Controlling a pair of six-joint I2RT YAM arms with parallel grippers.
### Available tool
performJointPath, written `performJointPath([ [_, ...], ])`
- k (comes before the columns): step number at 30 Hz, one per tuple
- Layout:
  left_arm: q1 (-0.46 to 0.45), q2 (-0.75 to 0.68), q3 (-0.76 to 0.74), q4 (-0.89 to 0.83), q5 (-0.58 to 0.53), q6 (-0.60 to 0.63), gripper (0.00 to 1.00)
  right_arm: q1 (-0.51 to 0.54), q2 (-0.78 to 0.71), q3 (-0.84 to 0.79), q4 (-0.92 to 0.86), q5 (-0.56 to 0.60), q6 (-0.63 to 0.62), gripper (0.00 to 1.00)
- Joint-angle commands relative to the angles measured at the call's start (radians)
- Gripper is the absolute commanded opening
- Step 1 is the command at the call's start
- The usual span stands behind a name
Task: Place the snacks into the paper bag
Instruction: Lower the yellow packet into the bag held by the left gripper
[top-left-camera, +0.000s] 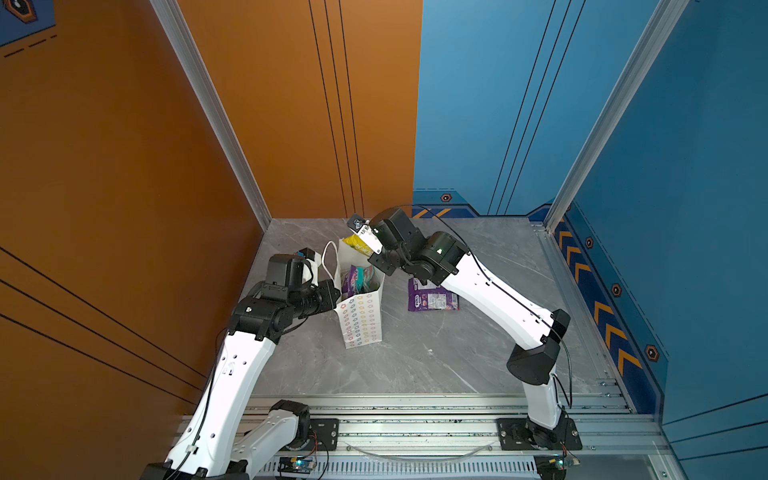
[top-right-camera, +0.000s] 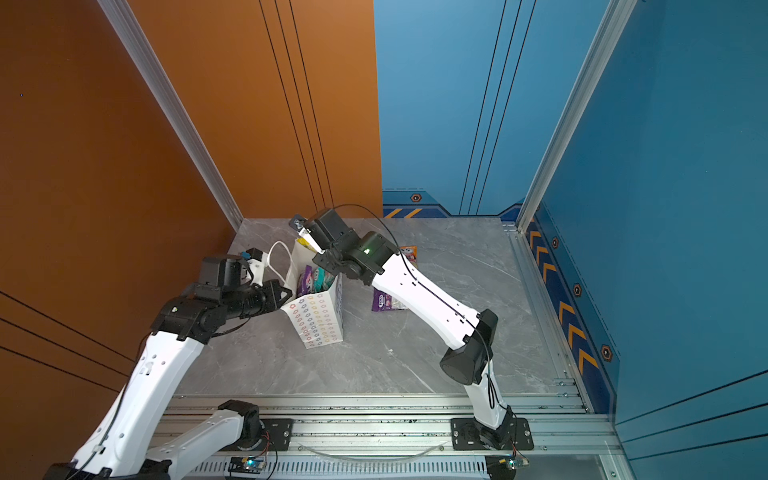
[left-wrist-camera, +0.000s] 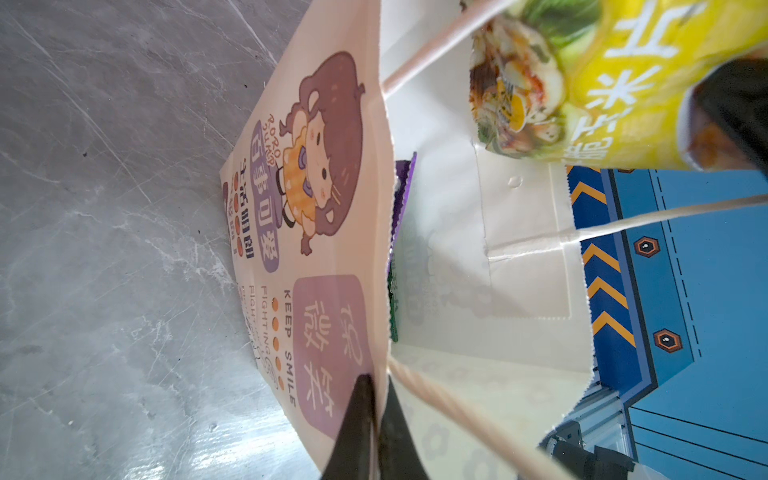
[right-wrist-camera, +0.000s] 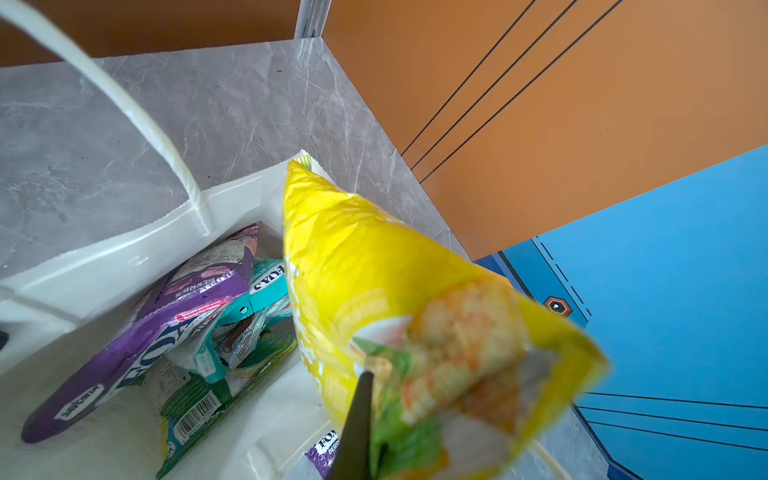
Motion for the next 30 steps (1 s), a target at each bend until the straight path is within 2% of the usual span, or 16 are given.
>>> performJointPath([
  [1,0.005,-0.012,0.012,0.014,0.029,0.003,0.07,0.011,-0.006,-0.021,-0.034,0.025,-0.035,0.0],
  [11,0.006,-0.015,0.013,0.013,0.033,0.003,0.08,0.019,0.056,0.003,-0.041,0.001,-0.043,0.01],
  [20,0.009,-0.021,0.011,0.013,0.032,0.003,0.07,0.018,0.203,0.108,-0.055,-0.029,-0.038,0.02],
  [25,0.009,-0.025,0.01,0.014,0.032,0.002,0.07,0.019,0.25,0.138,-0.057,-0.036,-0.029,0.16],
  [30,0.01,-0.023,0.011,0.014,0.031,0.003,0.08,0.016,0.221,0.149,-0.057,-0.107,0.018,0.36],
])
